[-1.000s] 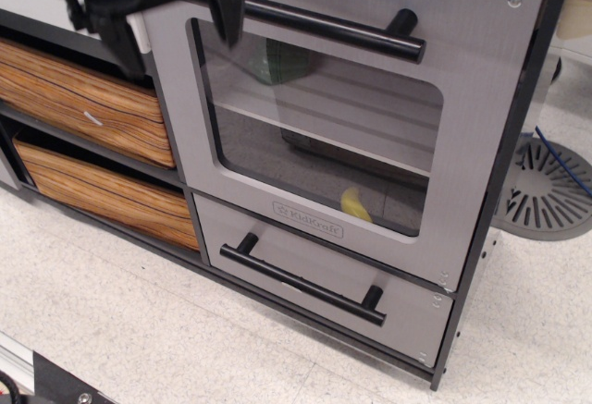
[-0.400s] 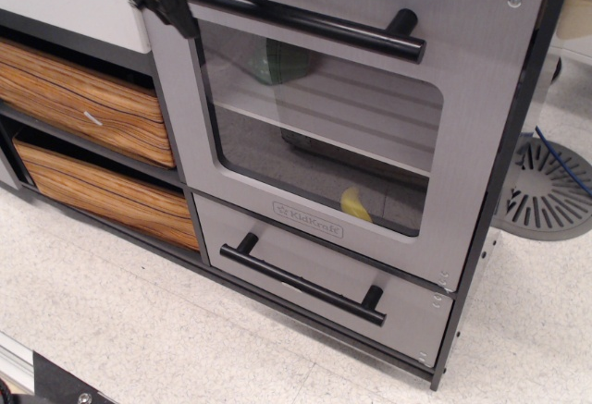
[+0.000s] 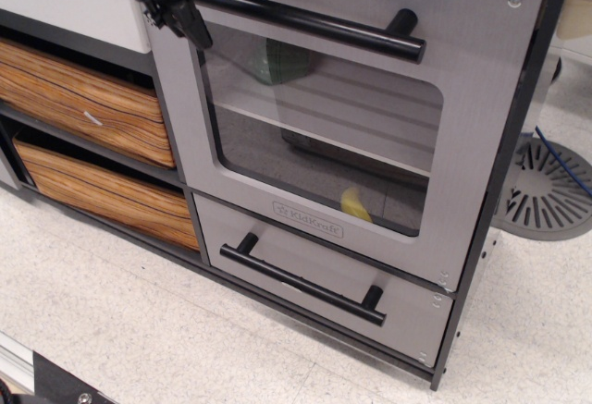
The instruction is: Open oven
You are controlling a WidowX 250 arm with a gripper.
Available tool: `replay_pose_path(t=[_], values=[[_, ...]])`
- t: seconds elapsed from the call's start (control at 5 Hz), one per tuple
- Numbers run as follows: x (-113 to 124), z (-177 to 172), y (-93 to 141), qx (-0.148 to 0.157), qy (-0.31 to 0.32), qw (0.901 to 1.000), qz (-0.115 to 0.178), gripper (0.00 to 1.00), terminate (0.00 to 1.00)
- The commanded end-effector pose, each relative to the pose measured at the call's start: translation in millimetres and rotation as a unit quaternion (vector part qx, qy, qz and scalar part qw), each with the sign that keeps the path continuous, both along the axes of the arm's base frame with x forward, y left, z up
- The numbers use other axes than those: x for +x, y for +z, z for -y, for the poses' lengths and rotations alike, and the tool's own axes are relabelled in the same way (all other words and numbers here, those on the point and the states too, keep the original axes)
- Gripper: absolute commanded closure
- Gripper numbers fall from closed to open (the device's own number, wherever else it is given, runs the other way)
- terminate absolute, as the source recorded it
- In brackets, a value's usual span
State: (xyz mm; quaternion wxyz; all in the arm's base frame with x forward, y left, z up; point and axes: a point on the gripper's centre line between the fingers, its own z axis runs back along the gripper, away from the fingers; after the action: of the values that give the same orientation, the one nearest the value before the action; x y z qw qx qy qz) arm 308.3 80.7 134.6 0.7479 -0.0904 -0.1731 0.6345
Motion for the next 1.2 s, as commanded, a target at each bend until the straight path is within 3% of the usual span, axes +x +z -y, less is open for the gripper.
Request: replay_pose_path(t=[0.0,0.6,1.0], values=[[-2,-9,-11,0.020,0.003,0.9998,-0.006,0.00,0.00],[-34,0,7,0.018,-0.059,0.9980,0.012,0.00,0.00],[-54,14,36,0.011,-0.127,0.9918,0.003,0.00,0.00]])
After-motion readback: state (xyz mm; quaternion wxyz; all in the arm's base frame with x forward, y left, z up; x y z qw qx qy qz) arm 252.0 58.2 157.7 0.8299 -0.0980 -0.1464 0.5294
